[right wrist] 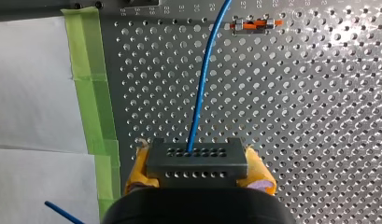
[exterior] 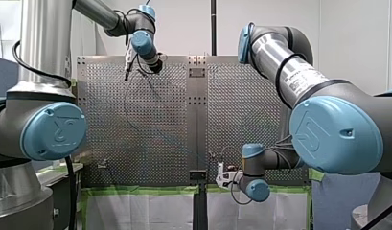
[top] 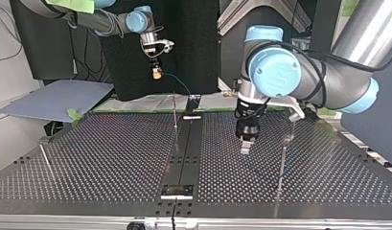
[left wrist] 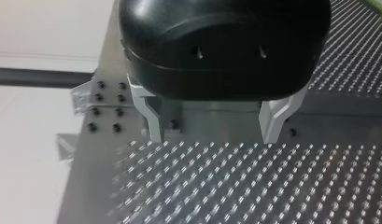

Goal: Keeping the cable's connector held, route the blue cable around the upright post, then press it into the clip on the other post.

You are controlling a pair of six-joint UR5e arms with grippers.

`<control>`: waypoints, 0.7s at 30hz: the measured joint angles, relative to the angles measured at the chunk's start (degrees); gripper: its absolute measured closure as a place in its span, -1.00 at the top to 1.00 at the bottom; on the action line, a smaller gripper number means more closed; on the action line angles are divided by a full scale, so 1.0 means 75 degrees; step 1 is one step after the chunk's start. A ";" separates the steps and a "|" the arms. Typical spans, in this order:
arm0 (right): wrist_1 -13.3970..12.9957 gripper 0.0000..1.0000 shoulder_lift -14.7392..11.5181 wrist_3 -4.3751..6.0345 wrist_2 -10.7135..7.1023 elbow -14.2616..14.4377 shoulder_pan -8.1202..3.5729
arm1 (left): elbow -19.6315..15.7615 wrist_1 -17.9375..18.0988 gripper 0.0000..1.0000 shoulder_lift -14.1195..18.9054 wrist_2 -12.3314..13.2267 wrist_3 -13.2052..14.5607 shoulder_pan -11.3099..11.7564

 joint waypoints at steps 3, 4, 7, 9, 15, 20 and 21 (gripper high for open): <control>-0.0012 -1.00 0.0000 0.0001 -0.0004 0.0000 0.0002 | 0.0000 0.0125 1.00 -0.0206 -0.0125 0.0077 -0.0139; -0.0014 -1.00 -0.0001 0.0000 -0.0005 0.0000 0.0004 | 0.0001 0.0189 1.00 -0.0294 -0.0182 0.0099 -0.0166; -0.0018 -1.00 -0.0002 -0.0003 -0.0005 0.0000 0.0012 | 0.0001 0.0380 1.00 -0.0516 -0.0271 0.0145 -0.0188; -0.0019 -1.00 -0.0002 -0.0005 -0.0006 0.0000 0.0015 | 0.0001 0.0476 1.00 -0.0664 -0.0327 0.0210 -0.0189; -0.0019 -1.00 -0.0002 -0.0008 -0.0006 -0.0001 0.0019 | 0.0001 0.0914 1.00 -0.1002 -0.0555 0.0477 -0.0184; -0.0030 -1.00 -0.0001 0.0000 -0.0025 0.0000 0.0023 | 0.0000 0.1352 1.00 -0.1055 -0.0775 0.0787 -0.0172; -0.0034 -1.00 -0.0001 0.0003 -0.0040 -0.0002 0.0025 | 0.0001 0.1417 1.00 -0.1071 -0.0792 0.0828 -0.0171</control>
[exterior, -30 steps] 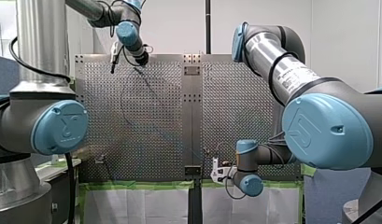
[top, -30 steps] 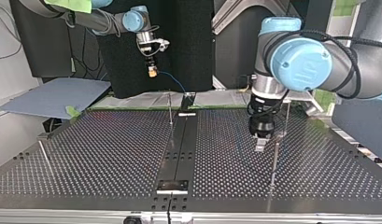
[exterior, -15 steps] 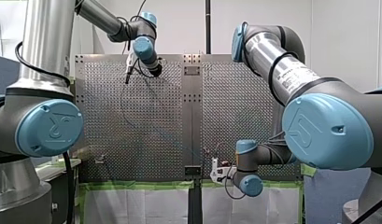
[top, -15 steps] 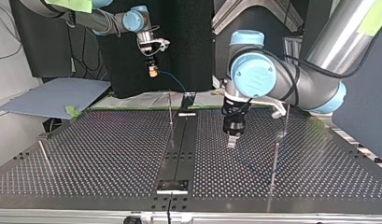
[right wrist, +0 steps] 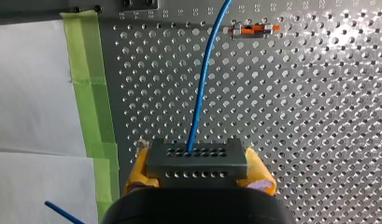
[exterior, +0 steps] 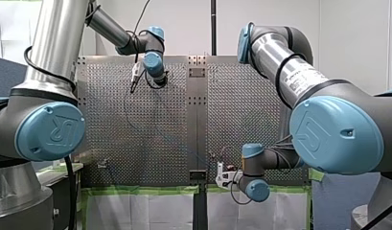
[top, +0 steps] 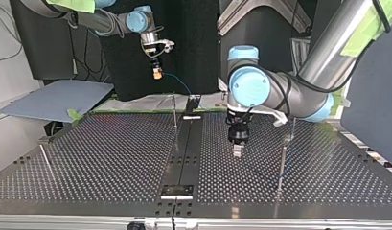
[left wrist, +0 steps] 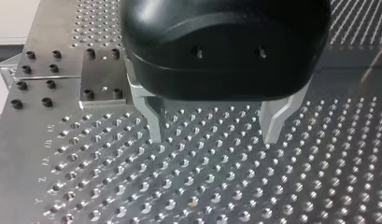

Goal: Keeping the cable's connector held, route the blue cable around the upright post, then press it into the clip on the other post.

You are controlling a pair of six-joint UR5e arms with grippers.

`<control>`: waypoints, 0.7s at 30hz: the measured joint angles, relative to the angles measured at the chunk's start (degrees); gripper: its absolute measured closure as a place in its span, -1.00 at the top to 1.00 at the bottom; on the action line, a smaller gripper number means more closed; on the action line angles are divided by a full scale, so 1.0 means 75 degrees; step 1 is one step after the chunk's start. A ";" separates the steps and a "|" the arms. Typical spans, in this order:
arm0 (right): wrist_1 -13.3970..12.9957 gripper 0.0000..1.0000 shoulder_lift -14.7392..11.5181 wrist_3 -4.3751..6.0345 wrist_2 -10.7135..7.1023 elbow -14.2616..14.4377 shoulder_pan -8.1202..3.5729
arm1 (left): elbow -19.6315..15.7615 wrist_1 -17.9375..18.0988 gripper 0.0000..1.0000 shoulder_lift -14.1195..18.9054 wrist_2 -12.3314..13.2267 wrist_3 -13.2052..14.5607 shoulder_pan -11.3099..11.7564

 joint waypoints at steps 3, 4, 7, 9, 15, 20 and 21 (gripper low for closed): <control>-0.0006 -1.00 -0.0001 0.0006 -0.0040 -0.0004 0.0008 | 0.0065 0.0196 1.00 -0.0112 -0.0107 0.0150 -0.0004; -0.0009 -1.00 -0.0001 0.0010 -0.0048 -0.0003 0.0010 | 0.0117 0.0241 1.00 -0.0187 -0.0181 0.0230 -0.0010; -0.0013 -1.00 -0.0001 0.0017 -0.0056 0.0000 0.0018 | 0.0230 0.0315 1.00 -0.0407 -0.0368 0.0446 -0.0048; -0.0015 -1.00 -0.0001 0.0019 -0.0058 0.0000 0.0020 | 0.0269 0.0395 1.00 -0.0552 -0.0487 0.0556 -0.0068; -0.0012 -1.00 0.0001 0.0021 -0.0059 -0.0001 0.0024 | 0.0301 0.0707 1.00 -0.0762 -0.0964 0.0958 -0.0043; -0.0011 -1.00 0.0004 0.0022 -0.0059 0.0001 0.0027 | 0.0302 0.0831 1.00 -0.0863 -0.1294 0.1298 -0.0014; -0.0011 -1.00 0.0003 0.0022 -0.0059 0.0001 0.0032 | 0.0302 0.0844 1.00 -0.0909 -0.1327 0.1355 -0.0012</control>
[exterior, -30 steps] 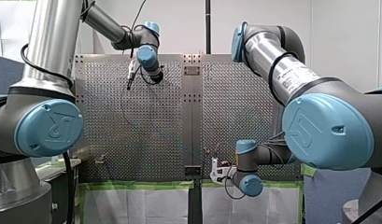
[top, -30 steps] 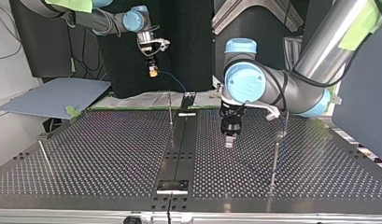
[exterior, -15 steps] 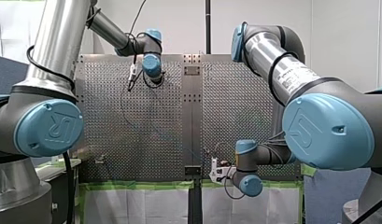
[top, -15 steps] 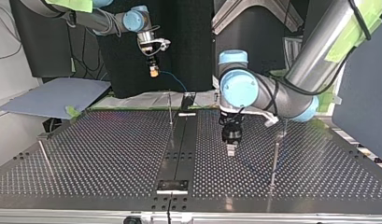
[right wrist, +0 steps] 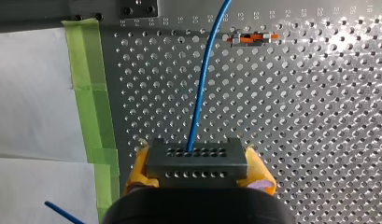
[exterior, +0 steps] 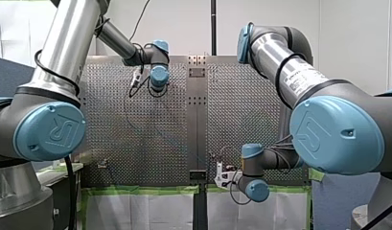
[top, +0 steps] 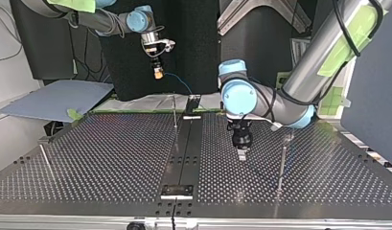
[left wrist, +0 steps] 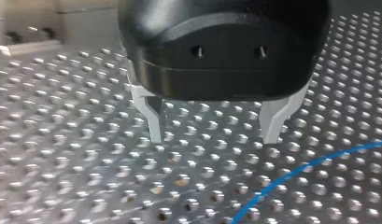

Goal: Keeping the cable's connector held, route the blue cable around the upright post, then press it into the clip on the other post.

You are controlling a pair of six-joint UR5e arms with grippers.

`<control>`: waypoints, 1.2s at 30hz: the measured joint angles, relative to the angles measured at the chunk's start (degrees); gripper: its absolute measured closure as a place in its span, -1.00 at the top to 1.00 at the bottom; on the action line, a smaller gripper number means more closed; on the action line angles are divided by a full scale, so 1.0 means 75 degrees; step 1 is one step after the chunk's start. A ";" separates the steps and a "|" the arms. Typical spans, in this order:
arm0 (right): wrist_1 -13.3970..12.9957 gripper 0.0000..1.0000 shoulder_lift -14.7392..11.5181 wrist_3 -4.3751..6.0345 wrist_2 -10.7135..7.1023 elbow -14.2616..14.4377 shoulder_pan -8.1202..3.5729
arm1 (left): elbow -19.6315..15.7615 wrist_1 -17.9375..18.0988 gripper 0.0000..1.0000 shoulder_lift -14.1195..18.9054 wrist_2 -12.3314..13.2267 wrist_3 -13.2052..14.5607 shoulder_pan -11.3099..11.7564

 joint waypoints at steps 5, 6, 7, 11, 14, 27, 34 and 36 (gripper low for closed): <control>0.0002 -1.00 -0.0001 0.0000 0.0000 0.0000 0.0016 | 0.0001 0.0108 1.00 -0.0292 -0.0072 0.0199 0.0014; 0.0005 -1.00 -0.0002 0.0000 0.0000 0.0000 0.0019 | 0.0001 0.0133 1.00 -0.0333 -0.0074 0.0225 0.0023; 0.0006 -1.00 -0.0002 0.0000 0.0000 0.0000 0.0021 | 0.0001 0.0167 1.00 -0.0384 -0.0083 0.0257 0.0038; 0.0010 -1.00 -0.0002 0.0000 -0.0001 0.0001 0.0027 | 0.0012 0.0236 1.00 -0.0569 -0.0116 0.0393 0.0109; 0.0009 -1.00 0.0000 0.0000 0.0000 0.0001 0.0036 | 0.0043 0.0251 1.00 -0.0741 -0.0142 0.0500 0.0148; 0.0015 -1.00 -0.0004 0.0006 0.0000 0.0000 0.0042 | 0.0065 0.0429 1.00 -0.1005 -0.0609 0.1020 0.0222; 0.0044 -1.00 -0.0001 0.0002 0.0000 0.0001 0.0052 | 0.0067 0.0423 1.00 -0.1091 -0.0821 0.1263 0.0220; 0.0047 -1.00 -0.0001 0.0002 0.0000 0.0001 0.0052 | 0.0066 0.0416 1.00 -0.1197 -0.0846 0.1331 0.0196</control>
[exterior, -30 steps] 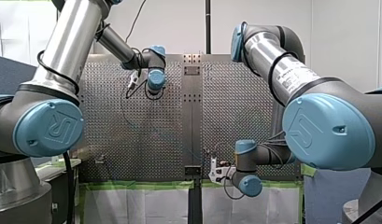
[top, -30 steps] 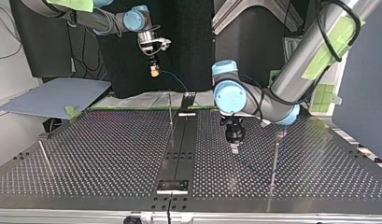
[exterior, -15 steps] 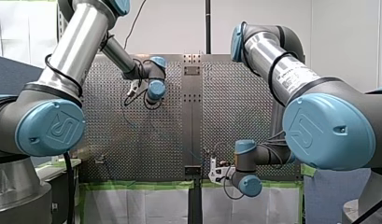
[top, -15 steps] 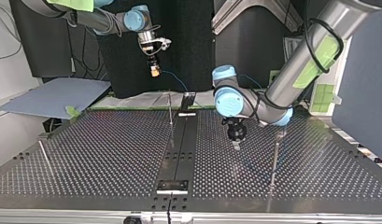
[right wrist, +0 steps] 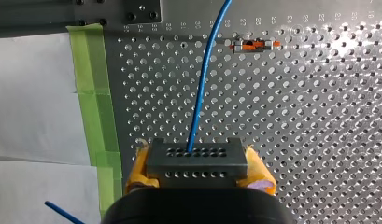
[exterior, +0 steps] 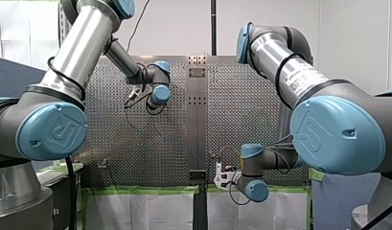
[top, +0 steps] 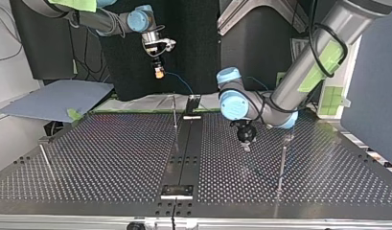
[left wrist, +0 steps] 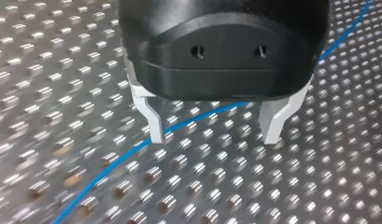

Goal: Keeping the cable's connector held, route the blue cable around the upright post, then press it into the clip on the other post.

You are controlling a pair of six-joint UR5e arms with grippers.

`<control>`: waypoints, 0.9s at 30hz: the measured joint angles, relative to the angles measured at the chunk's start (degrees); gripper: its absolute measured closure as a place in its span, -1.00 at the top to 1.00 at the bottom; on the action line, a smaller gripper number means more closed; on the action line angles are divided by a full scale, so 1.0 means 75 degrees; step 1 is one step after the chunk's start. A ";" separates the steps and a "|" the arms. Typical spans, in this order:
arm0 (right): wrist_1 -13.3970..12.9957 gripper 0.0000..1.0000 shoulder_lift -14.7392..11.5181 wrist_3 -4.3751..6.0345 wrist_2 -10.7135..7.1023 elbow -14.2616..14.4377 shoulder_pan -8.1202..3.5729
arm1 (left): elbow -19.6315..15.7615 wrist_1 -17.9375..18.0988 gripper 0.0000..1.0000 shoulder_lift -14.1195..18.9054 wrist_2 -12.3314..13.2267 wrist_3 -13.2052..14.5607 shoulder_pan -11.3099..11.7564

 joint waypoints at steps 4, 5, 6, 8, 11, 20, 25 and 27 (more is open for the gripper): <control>0.0005 -1.00 0.0000 0.0000 0.0000 0.0000 0.0010 | -0.0001 -0.0002 1.00 -0.0301 -0.0063 0.0072 -0.0074; 0.0007 -1.00 -0.0001 0.0000 0.0000 0.0000 0.0011 | -0.0001 -0.0001 1.00 -0.0364 -0.0095 0.0084 -0.0085; 0.0009 -1.00 -0.0002 -0.0001 0.0000 0.0000 0.0011 | 0.0000 0.0001 1.00 -0.0427 -0.0137 0.0102 -0.0093; 0.0011 -1.00 -0.0003 -0.0001 0.0000 -0.0001 0.0012 | 0.0000 0.0007 1.00 -0.0588 -0.0263 0.0148 -0.0095; 0.0013 -1.00 -0.0001 -0.0003 0.0000 0.0000 0.0011 | 0.0000 0.0016 1.00 -0.0763 -0.0414 0.0187 -0.0073; 0.0011 -1.00 0.0000 -0.0009 0.0000 0.0000 0.0009 | 0.0001 0.0062 1.00 -0.0853 -0.0484 0.0177 -0.0053; 0.0005 -1.00 -0.0002 -0.0008 0.0000 0.0000 0.0006 | 0.0001 0.0087 1.00 -0.0866 -0.0437 0.0135 -0.0065; 0.0006 -1.00 -0.0002 -0.0010 0.0000 0.0000 0.0006 | -0.0001 0.0070 1.00 -0.0917 -0.0397 0.0081 -0.0102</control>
